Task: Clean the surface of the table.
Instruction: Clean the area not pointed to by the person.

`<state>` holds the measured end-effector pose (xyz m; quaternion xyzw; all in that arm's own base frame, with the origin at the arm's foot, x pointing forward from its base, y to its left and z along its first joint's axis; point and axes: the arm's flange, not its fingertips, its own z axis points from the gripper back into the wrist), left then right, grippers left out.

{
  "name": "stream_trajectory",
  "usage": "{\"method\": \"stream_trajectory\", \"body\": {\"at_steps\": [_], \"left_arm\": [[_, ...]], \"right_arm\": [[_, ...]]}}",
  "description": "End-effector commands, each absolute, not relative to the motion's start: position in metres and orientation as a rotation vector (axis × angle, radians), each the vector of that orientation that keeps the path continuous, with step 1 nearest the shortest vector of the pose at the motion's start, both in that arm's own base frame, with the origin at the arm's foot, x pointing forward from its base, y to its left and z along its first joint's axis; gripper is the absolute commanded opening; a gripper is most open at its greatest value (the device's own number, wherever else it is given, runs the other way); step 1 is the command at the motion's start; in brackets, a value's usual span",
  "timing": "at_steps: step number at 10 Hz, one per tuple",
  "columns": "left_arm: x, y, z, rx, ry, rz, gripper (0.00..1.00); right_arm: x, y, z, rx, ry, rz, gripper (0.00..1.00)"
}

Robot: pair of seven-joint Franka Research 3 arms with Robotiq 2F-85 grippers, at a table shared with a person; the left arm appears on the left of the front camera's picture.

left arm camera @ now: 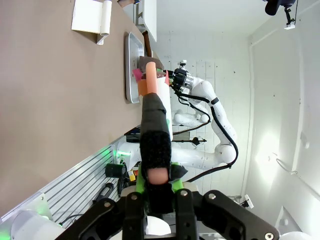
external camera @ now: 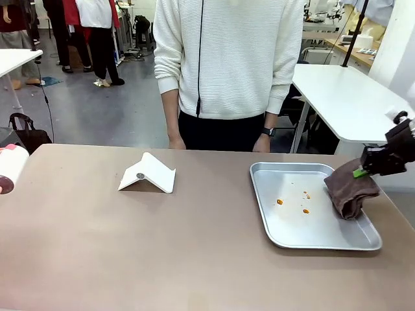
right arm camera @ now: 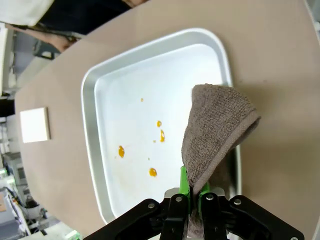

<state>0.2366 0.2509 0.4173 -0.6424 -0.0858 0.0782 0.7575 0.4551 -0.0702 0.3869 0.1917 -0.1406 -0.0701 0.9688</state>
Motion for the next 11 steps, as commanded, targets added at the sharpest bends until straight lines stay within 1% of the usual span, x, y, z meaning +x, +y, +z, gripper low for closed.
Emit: {"method": "stream_trajectory", "body": {"at_steps": [1, 5, 6, 7, 11], "left_arm": [[0.237, 0.25, 0.422, -1.411, -0.191, 0.187, 0.22], [0.237, 0.25, 0.422, -1.411, -0.191, 0.187, 0.22], [0.237, 0.25, 0.422, -1.411, -0.191, 0.187, 0.22], [0.237, 0.25, 0.422, -1.411, -0.191, 0.187, 0.22], [0.237, 0.25, 0.422, -1.411, -0.191, 0.187, 0.22]], "right_arm": [[0.47, -0.045, 0.354, 0.434, -0.305, -0.157, 0.07], [0.477, -0.007, 0.316, 0.572, -0.213, -0.132, 0.07], [0.476, 0.001, 0.308, 0.575, -0.208, -0.122, 0.07], [0.476, 0.012, 0.301, 0.629, -0.202, -0.109, 0.07], [0.474, 0.057, 0.289, 0.746, -0.168, -0.03, 0.07]]}}
